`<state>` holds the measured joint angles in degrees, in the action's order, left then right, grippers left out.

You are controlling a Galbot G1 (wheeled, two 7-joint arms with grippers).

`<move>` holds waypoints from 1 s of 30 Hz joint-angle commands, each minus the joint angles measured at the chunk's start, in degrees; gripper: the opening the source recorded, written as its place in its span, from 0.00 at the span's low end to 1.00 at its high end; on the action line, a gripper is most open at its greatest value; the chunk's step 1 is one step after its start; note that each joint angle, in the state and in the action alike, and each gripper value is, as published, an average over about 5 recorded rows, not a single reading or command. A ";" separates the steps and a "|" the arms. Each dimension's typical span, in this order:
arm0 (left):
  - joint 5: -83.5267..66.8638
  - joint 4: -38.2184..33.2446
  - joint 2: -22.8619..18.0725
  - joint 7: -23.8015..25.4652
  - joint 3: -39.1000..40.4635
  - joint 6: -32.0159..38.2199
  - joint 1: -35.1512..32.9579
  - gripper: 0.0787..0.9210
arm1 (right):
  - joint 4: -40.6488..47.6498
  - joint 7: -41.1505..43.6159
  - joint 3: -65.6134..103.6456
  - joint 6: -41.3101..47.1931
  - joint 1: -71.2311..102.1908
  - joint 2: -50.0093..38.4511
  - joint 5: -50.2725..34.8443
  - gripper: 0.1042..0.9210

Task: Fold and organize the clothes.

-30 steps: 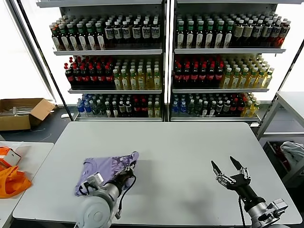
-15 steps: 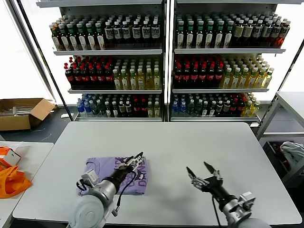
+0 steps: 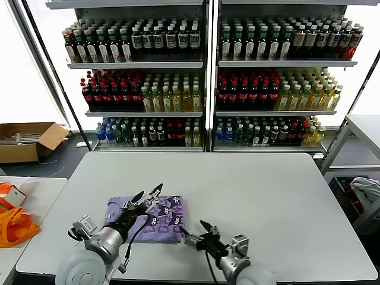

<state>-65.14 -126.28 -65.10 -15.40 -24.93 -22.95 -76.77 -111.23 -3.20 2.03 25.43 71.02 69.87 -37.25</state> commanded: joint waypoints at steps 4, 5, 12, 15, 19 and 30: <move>0.79 -2.47 -0.34 0.75 -2.65 0.13 -2.32 0.88 | 5.19 -2.04 -8.17 3.39 -5.13 2.55 -0.29 0.77; 0.89 -2.55 -0.51 0.68 -2.58 0.13 -2.39 0.88 | 5.07 -1.73 -8.07 3.24 -5.23 2.61 -0.18 0.74; 1.27 -2.89 -0.71 0.07 -2.59 0.15 -2.52 0.88 | 4.87 -0.08 -7.31 2.35 -5.95 2.43 1.22 0.48; 1.64 -2.72 -0.80 -0.01 -2.69 0.19 -2.62 0.88 | 4.15 1.45 -6.09 1.59 -5.56 1.61 2.44 0.38; 1.83 -2.60 -0.56 0.03 -3.17 0.19 -2.67 0.88 | 0.82 5.01 -2.19 0.63 -3.54 -1.26 5.71 0.24; 1.62 -1.77 0.38 0.35 -4.77 -0.49 -2.67 0.88 | -9.60 10.09 20.09 1.67 12.34 -15.04 9.55 0.02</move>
<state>-63.58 -128.54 -64.97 -15.30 -28.96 -22.90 -79.32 -113.58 2.47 5.03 26.74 71.50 64.85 -31.24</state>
